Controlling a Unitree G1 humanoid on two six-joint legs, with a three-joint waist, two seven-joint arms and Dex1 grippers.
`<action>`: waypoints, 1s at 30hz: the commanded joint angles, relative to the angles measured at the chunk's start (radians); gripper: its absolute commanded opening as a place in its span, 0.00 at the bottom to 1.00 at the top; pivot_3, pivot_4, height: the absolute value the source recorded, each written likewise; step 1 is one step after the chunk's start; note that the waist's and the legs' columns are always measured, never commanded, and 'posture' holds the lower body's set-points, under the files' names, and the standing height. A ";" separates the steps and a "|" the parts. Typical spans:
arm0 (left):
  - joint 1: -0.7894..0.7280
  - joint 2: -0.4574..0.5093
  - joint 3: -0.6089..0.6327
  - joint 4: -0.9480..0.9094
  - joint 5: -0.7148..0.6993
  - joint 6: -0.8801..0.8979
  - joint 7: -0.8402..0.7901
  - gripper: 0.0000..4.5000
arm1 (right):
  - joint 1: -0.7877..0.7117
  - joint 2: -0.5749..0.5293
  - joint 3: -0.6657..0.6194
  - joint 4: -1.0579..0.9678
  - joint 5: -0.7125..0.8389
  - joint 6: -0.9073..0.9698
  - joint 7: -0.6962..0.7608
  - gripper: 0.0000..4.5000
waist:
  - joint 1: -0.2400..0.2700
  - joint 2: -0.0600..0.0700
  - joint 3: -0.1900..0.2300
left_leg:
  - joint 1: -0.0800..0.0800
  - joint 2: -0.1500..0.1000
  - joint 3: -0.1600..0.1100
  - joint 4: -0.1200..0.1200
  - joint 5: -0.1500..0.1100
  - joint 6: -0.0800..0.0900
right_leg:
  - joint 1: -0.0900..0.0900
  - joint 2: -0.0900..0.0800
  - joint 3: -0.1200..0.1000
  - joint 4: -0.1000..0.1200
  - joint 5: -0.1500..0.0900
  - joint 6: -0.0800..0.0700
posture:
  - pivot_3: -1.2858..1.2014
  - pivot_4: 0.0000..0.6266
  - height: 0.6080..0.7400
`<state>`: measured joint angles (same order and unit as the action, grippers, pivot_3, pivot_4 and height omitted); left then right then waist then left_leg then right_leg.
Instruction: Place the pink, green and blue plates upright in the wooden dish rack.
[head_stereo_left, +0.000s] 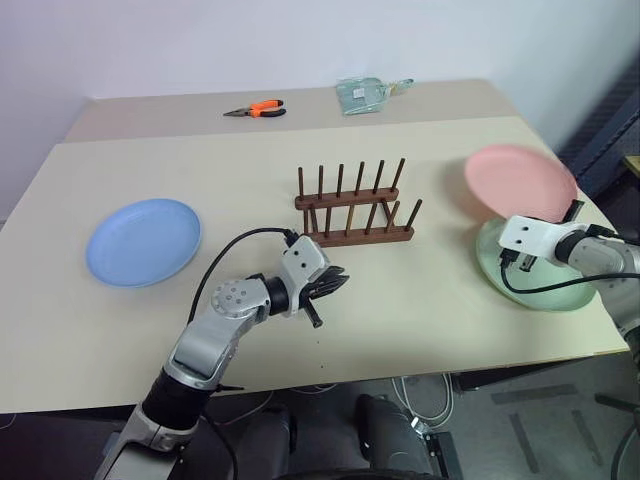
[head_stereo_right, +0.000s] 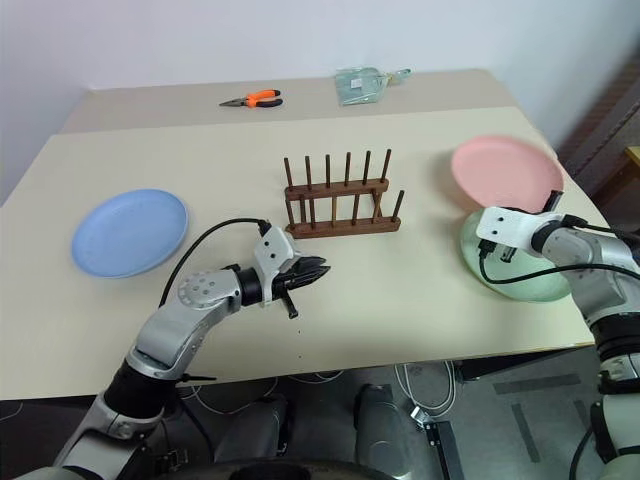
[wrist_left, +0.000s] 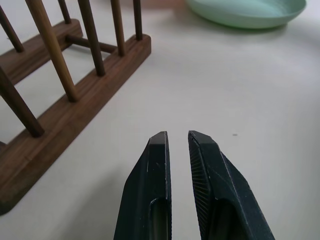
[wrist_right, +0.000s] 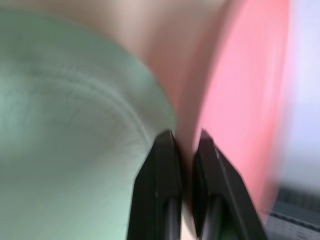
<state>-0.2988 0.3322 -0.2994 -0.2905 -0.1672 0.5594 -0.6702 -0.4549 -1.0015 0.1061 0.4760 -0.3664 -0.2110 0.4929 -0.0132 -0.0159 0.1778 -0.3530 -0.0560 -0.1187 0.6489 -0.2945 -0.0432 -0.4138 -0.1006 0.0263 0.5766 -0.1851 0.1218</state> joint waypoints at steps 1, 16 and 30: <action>0.005 0.005 0.010 -0.045 -0.007 -0.026 0.003 0.13 | 0.006 0.047 -0.187 -0.254 0.246 0.136 0.053 0.01 | 0.000 0.000 0.000 | 0.000 0.000 0.000 0.000 0.000 0.000 | 0.000 0.000 0.000 0.000 0.000 0.000 | 0.52 0.24 1.00; 0.003 0.029 0.043 -0.089 -0.076 0.000 -0.031 0.13 | -0.156 0.352 -0.427 -0.691 1.386 1.084 0.009 0.01 | 0.025 0.000 0.001 | -0.002 0.000 -0.008 0.002 0.000 0.000 | 0.001 0.002 -0.003 -0.001 0.000 -0.001 | 0.52 0.24 1.00; 0.013 0.040 0.042 -0.117 -0.098 0.022 -0.013 0.13 | -0.222 0.362 -0.480 -0.579 1.379 1.073 0.020 0.01 | 0.023 0.001 0.001 | -0.003 0.000 -0.007 0.001 0.000 0.000 | 0.000 0.002 -0.003 0.000 0.000 0.000 | 0.52 0.24 1.00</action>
<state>-0.2866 0.3718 -0.2616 -0.3668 -0.2511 0.5833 -0.6849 -0.6380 -0.6366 -0.3279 -0.0733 0.9767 0.8683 0.5098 0.0102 -0.0153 0.1786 -0.3559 -0.0558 -0.1258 0.6495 -0.2946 -0.0429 -0.4144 -0.0983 0.0232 0.5765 -0.1851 0.1217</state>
